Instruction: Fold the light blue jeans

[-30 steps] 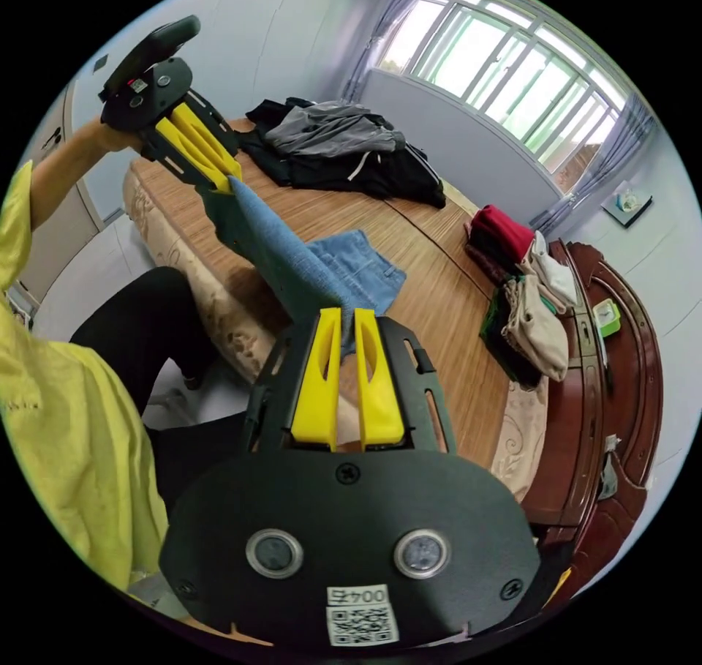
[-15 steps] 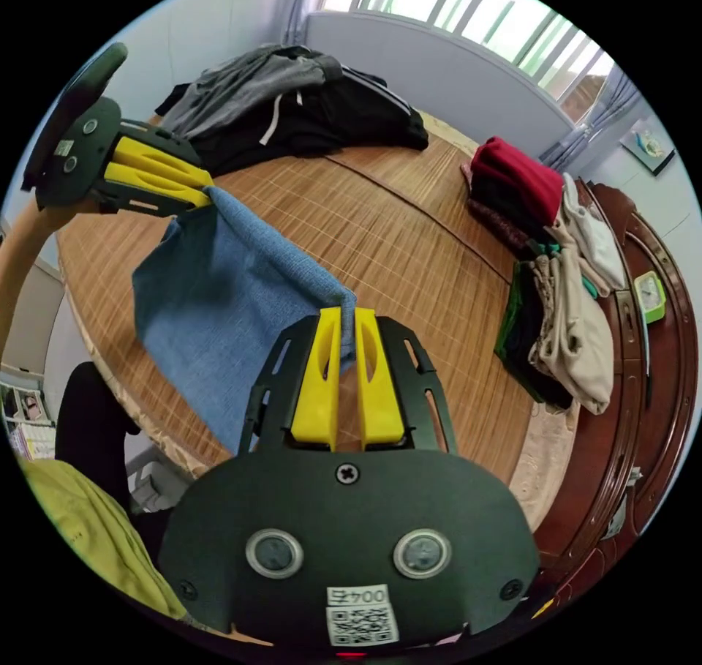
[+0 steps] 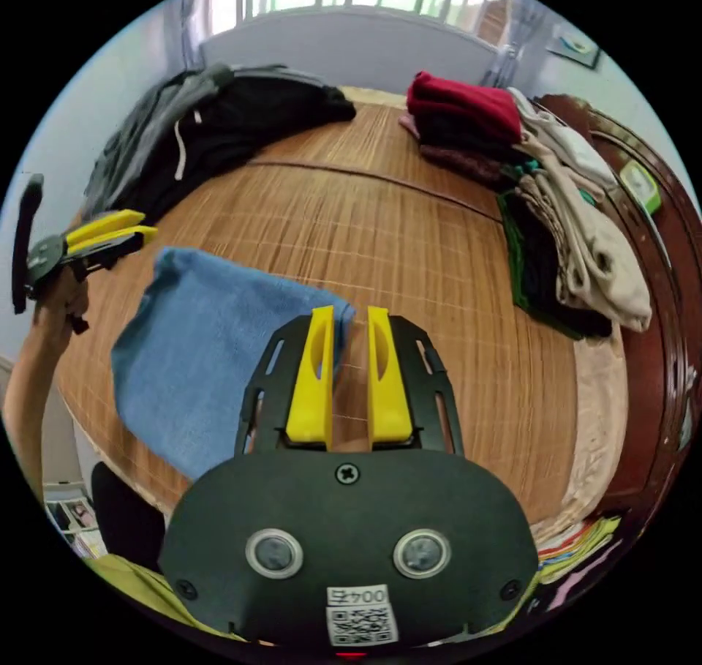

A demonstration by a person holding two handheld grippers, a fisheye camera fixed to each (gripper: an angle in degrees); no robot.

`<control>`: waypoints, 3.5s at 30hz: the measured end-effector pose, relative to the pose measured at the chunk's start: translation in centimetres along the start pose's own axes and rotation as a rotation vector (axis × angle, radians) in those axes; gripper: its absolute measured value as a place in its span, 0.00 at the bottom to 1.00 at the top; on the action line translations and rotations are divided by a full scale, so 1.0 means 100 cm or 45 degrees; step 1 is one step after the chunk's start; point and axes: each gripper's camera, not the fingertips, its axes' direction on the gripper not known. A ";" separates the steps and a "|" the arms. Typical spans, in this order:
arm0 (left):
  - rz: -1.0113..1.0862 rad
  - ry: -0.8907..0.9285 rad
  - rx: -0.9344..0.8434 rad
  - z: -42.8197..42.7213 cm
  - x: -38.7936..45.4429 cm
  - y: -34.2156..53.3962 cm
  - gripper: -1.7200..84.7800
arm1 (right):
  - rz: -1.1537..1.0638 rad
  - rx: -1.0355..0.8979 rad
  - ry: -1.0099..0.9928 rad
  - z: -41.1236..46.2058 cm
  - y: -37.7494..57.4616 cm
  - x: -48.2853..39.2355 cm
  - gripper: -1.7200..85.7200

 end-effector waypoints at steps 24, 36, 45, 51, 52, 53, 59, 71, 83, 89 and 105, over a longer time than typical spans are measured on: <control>-0.357 0.688 -0.029 -0.030 0.037 0.432 0.09 | -0.074 -0.014 -0.482 0.066 0.184 -0.031 0.08; 0.050 0.442 0.026 -0.046 0.136 0.343 0.10 | 0.263 -0.059 -0.638 0.059 0.260 -0.079 0.11; 0.301 0.334 0.009 0.000 0.224 0.214 0.13 | -0.063 0.199 -0.372 0.053 0.247 -0.125 0.11; 0.300 0.295 -0.064 0.052 0.259 0.198 0.14 | -0.109 -0.071 -0.396 0.118 0.220 -0.130 0.10; 0.268 0.302 -0.047 0.051 0.262 0.197 0.14 | -0.100 -0.085 -0.445 0.121 0.218 -0.125 0.10; 0.269 0.288 -0.037 0.049 0.267 0.194 0.14 | -0.083 -0.086 -0.525 0.122 0.216 -0.117 0.11; 0.252 0.284 -0.019 0.049 0.285 0.176 0.13 | 0.513 0.355 -0.895 0.121 0.209 0.007 0.10; 0.247 0.304 -0.065 0.066 0.301 0.125 0.13 | 0.781 0.235 -0.991 0.208 0.136 0.044 0.05; 0.207 0.384 -0.109 0.095 0.288 0.071 0.13 | 0.912 0.336 -0.831 0.221 0.162 0.034 0.11; -0.038 0.588 0.010 0.087 0.209 -0.026 0.14 | 0.950 0.425 -1.129 0.248 0.169 0.030 0.17; 0.058 0.475 -0.431 0.253 0.198 -0.236 0.04 | 0.846 0.307 -1.051 0.273 0.145 0.016 0.15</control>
